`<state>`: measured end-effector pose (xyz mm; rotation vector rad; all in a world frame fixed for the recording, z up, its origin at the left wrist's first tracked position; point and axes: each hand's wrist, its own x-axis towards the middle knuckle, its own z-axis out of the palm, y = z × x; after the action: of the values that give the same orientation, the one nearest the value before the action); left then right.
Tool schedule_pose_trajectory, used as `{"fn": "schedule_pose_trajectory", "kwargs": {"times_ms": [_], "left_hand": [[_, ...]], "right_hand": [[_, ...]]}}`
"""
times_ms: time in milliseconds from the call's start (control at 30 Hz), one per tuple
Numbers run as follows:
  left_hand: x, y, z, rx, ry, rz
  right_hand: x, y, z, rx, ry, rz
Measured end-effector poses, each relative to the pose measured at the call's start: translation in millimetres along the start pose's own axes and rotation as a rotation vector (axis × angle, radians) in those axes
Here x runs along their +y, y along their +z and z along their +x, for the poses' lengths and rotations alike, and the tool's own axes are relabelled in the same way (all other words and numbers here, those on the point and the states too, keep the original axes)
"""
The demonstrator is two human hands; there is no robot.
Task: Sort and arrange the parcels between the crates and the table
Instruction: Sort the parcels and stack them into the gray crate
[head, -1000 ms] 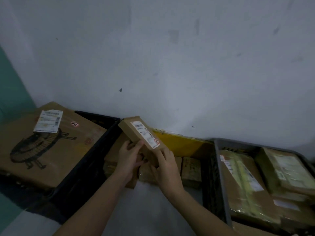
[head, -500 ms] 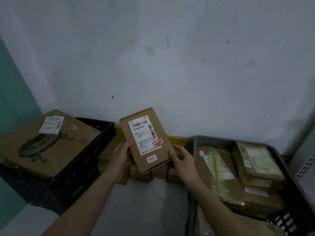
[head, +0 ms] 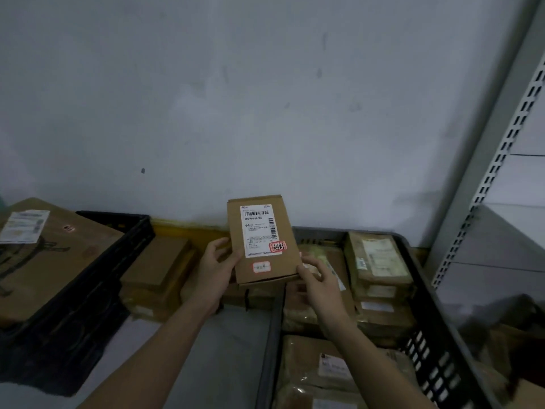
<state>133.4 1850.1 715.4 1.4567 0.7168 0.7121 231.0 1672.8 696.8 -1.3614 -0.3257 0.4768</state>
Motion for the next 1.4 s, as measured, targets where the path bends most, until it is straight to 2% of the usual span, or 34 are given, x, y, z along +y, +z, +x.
{"fn": "schedule_pose_trajectory", "kwargs": {"times_ms": [133,300,367,433,633,700,833,1033,1267,1400], "left_hand": [[-4,35,-12,-0.113,0.015,0.147],[-35,77,-35,-0.346,-0.099,0.439],[-54,87,-43,-0.411,-0.062,0.497],[-67,88,-49,-0.392,-0.004,0.577],[-76,82,-47,-0.349,0.012,0.72],[-74,83,-47,-0.351,0.023,0.793],[-74,84,-47,-0.336,0.03,0.804],[-73,85,-45,-0.344,0.019,0.834],[-71,85,-47,-0.338,0.015,0.87],[-72,85,-46,-0.338,0.008,0.843]], "right_hand": [[2,-29,1,0.141,-0.003,0.055],[16,-61,4,0.359,0.043,0.067],[23,-70,8,0.405,0.076,0.037],[29,-75,10,0.42,0.096,0.018],[54,-73,26,0.415,0.186,-0.013],[66,-71,33,0.396,0.212,-0.109],[73,-71,42,0.364,0.095,-0.621],[63,-69,47,0.273,-0.092,-0.952],[49,-74,46,0.162,-0.075,-1.127],[46,-70,39,0.198,-0.186,-1.177]]}}
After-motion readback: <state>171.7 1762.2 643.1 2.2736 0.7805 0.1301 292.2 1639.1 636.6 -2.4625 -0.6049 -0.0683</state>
